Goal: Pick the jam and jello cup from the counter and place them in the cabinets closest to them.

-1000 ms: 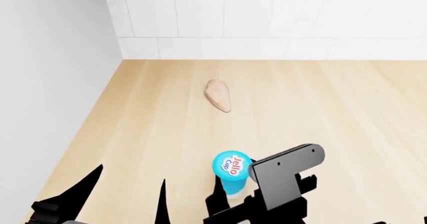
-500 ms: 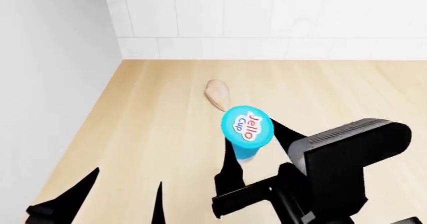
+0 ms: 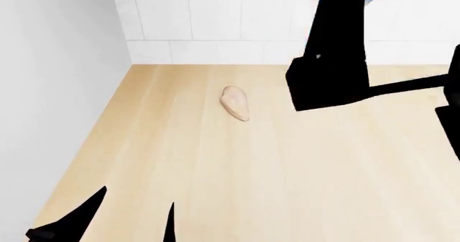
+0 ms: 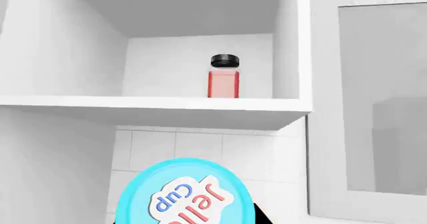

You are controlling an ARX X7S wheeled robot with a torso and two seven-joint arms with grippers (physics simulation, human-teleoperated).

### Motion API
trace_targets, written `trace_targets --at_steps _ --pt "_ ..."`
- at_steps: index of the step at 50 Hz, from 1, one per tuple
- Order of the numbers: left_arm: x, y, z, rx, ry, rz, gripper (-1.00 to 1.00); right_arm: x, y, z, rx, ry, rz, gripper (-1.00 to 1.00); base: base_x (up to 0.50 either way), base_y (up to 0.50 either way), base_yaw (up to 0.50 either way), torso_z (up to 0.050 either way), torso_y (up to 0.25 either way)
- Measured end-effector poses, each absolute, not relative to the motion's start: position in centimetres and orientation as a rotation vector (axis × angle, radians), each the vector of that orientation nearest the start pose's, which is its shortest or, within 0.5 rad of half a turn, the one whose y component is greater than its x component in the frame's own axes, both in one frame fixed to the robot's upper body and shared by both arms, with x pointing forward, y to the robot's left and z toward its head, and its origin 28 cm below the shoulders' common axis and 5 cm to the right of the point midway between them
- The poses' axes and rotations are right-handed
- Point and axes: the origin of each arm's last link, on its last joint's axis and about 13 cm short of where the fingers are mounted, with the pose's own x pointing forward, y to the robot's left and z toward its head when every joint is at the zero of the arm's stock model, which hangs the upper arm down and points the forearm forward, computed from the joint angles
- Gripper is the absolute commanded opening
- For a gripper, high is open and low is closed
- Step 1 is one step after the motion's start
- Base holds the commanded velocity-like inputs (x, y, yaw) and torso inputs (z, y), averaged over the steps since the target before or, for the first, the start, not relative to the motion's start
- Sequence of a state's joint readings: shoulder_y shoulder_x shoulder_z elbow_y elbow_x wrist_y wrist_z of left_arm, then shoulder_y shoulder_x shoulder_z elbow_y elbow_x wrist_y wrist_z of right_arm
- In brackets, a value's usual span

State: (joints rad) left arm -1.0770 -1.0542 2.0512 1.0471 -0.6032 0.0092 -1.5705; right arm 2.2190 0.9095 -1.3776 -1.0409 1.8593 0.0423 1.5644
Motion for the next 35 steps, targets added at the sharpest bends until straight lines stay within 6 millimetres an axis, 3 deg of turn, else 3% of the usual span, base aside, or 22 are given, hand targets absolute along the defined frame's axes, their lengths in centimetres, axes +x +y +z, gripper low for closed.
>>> trace_targets --at_steps 8,16,26,35 --pt "8.0 20.5 15.5 0.169 -0.056 -0.160 1.00 8.0 -7.2 37.2 0.020 -0.660 0.179 -1.00 0.00 0.00 0.00 0.000 0.000" --pt "8.0 20.5 15.6 0.169 -0.059 -0.162 1.00 7.5 -6.8 38.7 0.031 -0.727 0.189 -1.00 0.00 0.00 0.00 0.000 0.000" --pt "7.9 20.5 15.5 0.167 -0.059 -0.163 1.00 8.6 -5.0 40.5 0.041 -0.744 0.193 -1.00 0.00 0.00 0.00 0.000 0.000" --pt "8.0 20.2 15.4 0.163 -0.052 -0.167 1.00 11.3 -3.3 43.7 0.034 -0.761 0.169 -1.00 0.00 0.00 0.00 0.000 0.000"
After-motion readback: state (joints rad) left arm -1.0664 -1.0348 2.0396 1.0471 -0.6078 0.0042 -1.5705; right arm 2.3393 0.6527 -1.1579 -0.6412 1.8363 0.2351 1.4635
